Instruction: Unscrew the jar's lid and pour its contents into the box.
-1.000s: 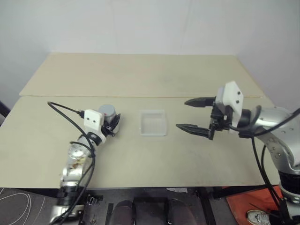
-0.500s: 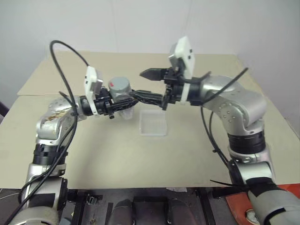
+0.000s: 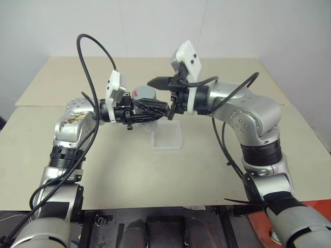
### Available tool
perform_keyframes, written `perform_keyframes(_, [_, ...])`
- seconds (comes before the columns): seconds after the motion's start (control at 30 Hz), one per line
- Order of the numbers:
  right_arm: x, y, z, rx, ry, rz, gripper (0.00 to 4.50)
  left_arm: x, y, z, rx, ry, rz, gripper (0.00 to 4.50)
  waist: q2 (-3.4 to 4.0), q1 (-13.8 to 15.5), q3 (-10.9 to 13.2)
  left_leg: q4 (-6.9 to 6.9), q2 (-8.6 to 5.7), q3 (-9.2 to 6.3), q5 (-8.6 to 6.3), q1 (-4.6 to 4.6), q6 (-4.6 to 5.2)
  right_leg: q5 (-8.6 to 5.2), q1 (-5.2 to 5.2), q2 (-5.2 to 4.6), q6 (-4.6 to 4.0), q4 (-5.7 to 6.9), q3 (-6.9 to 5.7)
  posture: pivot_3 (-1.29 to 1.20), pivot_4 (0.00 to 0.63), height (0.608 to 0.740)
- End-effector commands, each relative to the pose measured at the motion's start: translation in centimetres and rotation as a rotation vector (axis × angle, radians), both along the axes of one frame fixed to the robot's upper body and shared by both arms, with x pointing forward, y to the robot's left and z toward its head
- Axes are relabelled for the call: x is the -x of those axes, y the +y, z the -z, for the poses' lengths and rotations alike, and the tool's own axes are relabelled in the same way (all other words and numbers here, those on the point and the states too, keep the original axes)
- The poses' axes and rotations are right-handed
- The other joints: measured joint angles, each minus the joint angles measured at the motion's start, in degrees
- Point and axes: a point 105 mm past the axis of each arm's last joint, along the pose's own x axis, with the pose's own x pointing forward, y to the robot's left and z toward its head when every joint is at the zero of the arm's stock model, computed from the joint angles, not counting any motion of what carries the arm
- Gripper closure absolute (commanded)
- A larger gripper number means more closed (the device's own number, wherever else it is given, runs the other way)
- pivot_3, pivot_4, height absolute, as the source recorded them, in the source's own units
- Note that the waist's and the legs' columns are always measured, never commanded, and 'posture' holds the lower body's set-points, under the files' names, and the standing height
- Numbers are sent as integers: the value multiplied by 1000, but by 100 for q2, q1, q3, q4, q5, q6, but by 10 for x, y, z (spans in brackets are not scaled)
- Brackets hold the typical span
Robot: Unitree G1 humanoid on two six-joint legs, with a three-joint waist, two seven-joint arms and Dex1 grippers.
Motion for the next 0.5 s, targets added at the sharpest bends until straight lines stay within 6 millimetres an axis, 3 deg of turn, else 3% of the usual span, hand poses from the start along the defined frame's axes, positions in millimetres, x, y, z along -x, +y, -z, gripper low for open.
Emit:
perform_keyframes(0.03, [5,-2,-13,-40,-36,-9,550,4,-3,-12,7,-51,25,2575,0,1,0,0,0,0,0,0,0,0,0,0,0,0,0,0,150,740])
perform_keyframes(0.17, [14,-4,-12,-65,-1,-101,1755,8,-1,-12,11,-43,50,2575,0,2,0,0,0,-2,0,0,0,0,0,-1,1,0,0,0,150,740])
perform_keyframes(0.33, [31,-9,-5,-52,3,-375,1754,28,3,-28,48,-20,209,2575,0,5,0,1,-2,-1,0,-1,1,1,1,0,2,-2,0,0,150,740])
perform_keyframes(0.5, [30,-8,-3,6,-16,-594,1754,50,5,-38,34,4,363,2575,1,-33,1,5,0,-3,0,-1,1,1,1,5,2,2,1,0,150,740])
